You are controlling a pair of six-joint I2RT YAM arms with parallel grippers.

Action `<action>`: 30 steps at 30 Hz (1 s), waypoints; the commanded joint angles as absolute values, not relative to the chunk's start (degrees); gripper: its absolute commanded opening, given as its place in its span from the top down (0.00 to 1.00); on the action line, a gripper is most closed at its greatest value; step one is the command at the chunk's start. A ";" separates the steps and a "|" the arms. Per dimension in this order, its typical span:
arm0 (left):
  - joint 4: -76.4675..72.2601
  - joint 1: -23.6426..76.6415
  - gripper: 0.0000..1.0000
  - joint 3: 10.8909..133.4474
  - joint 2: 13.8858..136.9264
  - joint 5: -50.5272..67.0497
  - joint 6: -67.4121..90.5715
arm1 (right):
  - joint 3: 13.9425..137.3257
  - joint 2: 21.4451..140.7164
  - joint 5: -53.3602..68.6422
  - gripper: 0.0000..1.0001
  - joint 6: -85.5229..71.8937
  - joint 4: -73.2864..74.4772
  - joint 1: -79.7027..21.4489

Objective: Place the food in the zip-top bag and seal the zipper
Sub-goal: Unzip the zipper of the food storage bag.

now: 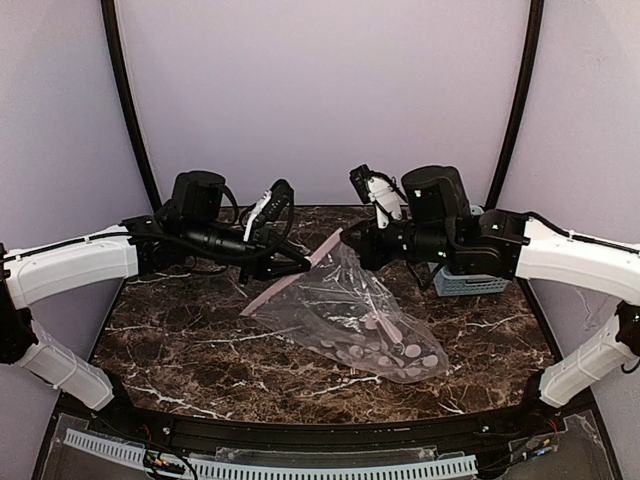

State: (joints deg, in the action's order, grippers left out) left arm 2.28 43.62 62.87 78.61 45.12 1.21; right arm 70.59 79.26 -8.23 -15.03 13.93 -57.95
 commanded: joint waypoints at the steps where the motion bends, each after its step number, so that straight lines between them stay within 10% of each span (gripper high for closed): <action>1: 5.36 44.37 0.99 64.48 77.32 50.81 0.35 | 71.89 77.66 -17.57 1.00 -14.15 15.29 -53.70; 30: 6.06 44.36 0.99 64.61 76.56 50.46 0.35 | 73.33 77.15 -16.39 1.00 -13.35 15.09 -43.26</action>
